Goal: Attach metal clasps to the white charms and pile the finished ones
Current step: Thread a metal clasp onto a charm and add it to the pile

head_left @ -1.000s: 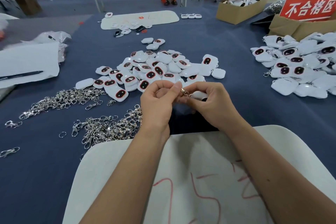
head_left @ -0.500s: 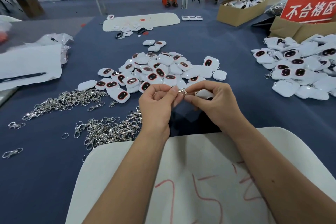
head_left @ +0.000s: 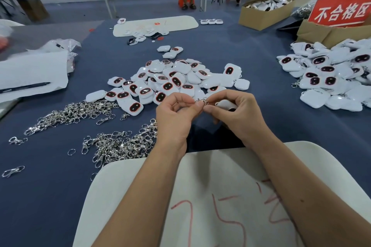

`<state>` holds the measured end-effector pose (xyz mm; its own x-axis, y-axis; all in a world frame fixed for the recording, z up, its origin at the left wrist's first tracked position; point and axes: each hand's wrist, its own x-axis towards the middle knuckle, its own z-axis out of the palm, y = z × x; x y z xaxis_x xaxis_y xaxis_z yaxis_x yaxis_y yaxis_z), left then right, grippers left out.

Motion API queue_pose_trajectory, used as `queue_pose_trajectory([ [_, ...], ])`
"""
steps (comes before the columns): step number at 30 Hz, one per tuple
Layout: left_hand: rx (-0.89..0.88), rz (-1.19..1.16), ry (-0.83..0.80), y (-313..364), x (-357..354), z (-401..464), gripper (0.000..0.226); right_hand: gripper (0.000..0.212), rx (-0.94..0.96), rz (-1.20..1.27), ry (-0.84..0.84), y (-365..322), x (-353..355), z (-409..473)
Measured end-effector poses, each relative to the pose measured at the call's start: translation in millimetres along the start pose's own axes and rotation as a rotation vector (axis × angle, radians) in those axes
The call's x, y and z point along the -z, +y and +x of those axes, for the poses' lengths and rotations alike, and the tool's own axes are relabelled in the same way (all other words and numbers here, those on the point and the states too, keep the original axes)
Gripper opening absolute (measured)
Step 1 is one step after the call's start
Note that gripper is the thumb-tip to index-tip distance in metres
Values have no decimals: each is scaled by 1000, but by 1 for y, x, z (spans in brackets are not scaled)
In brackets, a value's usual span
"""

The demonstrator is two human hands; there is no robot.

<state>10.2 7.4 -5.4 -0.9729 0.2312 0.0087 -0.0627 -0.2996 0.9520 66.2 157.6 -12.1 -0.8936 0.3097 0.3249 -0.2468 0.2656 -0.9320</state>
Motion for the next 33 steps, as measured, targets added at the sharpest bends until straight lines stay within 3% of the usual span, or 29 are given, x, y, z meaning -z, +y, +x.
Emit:
queue_pose_trajectory([
  [8, 6, -25, 9, 3, -1, -1, 22, 10, 12, -46, 78, 0, -1, 1],
  [14, -116, 280, 43, 2, -3, -4, 9, 13, 38, -140, 144, 1, -3, 1],
  [19, -243, 427, -9, 4, -5, -5, 8, 13, 69, -159, 91, -3, -5, 0],
  [33, -215, 464, -88, 2, -5, -3, 10, 12, 54, -110, 22, -3, -2, 0],
])
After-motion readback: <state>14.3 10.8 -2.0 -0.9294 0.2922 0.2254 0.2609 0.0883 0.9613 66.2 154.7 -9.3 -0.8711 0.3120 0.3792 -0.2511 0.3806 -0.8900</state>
